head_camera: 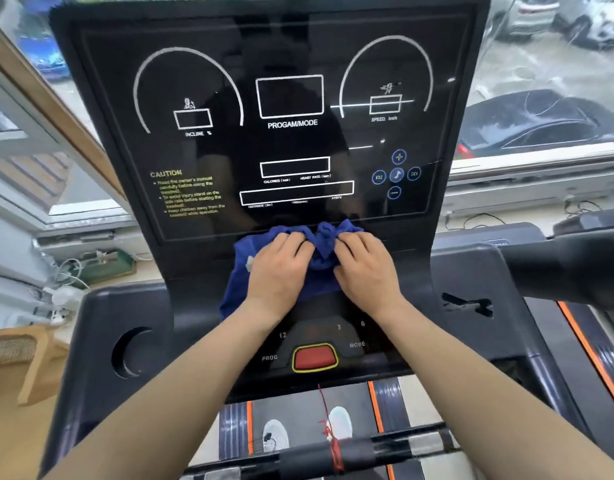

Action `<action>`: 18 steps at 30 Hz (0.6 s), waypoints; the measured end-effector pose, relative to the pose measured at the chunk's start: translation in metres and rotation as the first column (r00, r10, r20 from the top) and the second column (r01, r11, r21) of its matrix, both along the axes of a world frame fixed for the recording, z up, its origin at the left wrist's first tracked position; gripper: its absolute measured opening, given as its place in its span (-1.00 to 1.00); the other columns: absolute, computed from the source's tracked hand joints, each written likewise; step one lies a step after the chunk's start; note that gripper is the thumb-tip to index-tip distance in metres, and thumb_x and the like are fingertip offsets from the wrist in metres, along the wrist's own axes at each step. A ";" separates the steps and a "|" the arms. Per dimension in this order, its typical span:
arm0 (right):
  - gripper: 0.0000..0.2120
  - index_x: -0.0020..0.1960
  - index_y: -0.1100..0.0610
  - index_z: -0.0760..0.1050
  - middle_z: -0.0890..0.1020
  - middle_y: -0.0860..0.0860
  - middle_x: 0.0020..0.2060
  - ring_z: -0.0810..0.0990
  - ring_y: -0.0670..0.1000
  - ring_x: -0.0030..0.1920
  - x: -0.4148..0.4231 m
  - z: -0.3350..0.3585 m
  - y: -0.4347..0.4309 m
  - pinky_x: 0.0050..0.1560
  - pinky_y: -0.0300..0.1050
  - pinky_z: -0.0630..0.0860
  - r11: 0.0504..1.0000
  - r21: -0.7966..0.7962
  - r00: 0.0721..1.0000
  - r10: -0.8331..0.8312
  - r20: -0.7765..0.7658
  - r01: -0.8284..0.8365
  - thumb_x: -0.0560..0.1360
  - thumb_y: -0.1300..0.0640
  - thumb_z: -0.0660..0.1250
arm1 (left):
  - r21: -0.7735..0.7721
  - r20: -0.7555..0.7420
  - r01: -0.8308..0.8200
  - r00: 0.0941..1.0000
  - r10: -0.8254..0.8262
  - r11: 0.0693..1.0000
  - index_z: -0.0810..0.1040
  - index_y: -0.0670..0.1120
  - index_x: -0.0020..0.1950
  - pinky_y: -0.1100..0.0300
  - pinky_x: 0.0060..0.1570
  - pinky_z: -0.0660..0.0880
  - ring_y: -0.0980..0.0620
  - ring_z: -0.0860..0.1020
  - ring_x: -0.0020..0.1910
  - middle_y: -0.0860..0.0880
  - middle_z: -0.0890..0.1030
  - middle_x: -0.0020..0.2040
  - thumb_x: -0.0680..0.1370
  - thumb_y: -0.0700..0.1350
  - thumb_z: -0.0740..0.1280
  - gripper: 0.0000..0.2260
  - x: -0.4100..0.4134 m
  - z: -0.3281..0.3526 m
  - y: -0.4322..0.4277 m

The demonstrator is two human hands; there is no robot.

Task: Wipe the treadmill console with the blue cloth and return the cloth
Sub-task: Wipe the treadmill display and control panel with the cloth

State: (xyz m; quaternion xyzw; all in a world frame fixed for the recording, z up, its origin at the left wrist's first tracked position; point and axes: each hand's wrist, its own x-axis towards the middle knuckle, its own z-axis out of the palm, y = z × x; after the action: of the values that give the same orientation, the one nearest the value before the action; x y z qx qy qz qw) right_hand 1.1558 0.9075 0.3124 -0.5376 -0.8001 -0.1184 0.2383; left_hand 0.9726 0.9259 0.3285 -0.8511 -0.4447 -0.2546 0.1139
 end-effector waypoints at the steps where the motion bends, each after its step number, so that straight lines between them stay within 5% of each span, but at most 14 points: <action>1: -0.73 0.04 0.31 0.57 0.64 0.21 -0.01 0.59 0.26 -0.07 0.015 0.001 0.000 0.01 0.14 0.55 1.000 -0.006 1.000 -0.020 -0.005 0.020 0.38 0.32 0.23 | -0.012 0.003 0.019 1.000 -0.019 1.000 0.59 -0.17 -0.12 0.00 -0.35 0.48 -0.14 0.54 -0.22 -0.13 0.58 -0.18 0.44 -0.27 0.25 -0.87 0.015 0.001 0.001; 9: -0.83 -0.11 0.32 0.53 0.58 0.22 -0.17 0.45 0.20 -0.17 0.065 0.013 -0.007 -0.19 0.08 0.45 0.987 0.007 0.978 -0.157 -0.134 0.160 0.36 0.32 0.20 | -0.100 -0.025 0.110 0.993 -0.113 0.989 0.59 -0.18 -0.15 0.02 -0.39 0.52 -0.12 0.59 -0.22 -0.13 0.59 -0.21 0.41 -0.26 0.26 -0.88 0.090 0.005 0.007; 12: -0.84 -0.11 0.29 0.54 0.58 0.19 -0.18 0.50 0.22 -0.18 0.048 0.015 -0.007 -0.21 0.05 0.41 0.988 -0.009 0.981 -0.154 -0.114 0.154 0.31 0.34 0.27 | -0.101 -0.023 0.123 0.992 -0.126 0.987 0.60 -0.16 -0.14 0.03 -0.34 0.54 -0.11 0.59 -0.18 -0.11 0.61 -0.18 0.41 -0.29 0.38 -0.93 0.068 0.004 0.008; 18: -0.87 -0.17 0.25 0.54 0.58 0.16 -0.22 0.55 0.22 -0.20 -0.056 0.019 0.001 -0.18 0.08 0.52 0.998 -0.059 0.993 -0.029 -0.111 0.023 0.35 0.33 0.22 | -0.085 0.045 0.026 0.999 -0.022 0.996 0.63 -0.17 -0.10 0.00 -0.28 0.56 -0.13 0.60 -0.15 -0.10 0.64 -0.12 0.47 -0.25 0.25 -0.84 -0.043 0.006 -0.001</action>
State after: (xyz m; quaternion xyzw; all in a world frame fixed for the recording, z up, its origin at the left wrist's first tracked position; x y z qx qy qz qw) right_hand 1.1002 0.9082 0.3311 -0.5605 -0.7814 -0.0683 0.2655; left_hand 0.9298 0.9248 0.3348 -0.8547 -0.4472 -0.2555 0.0643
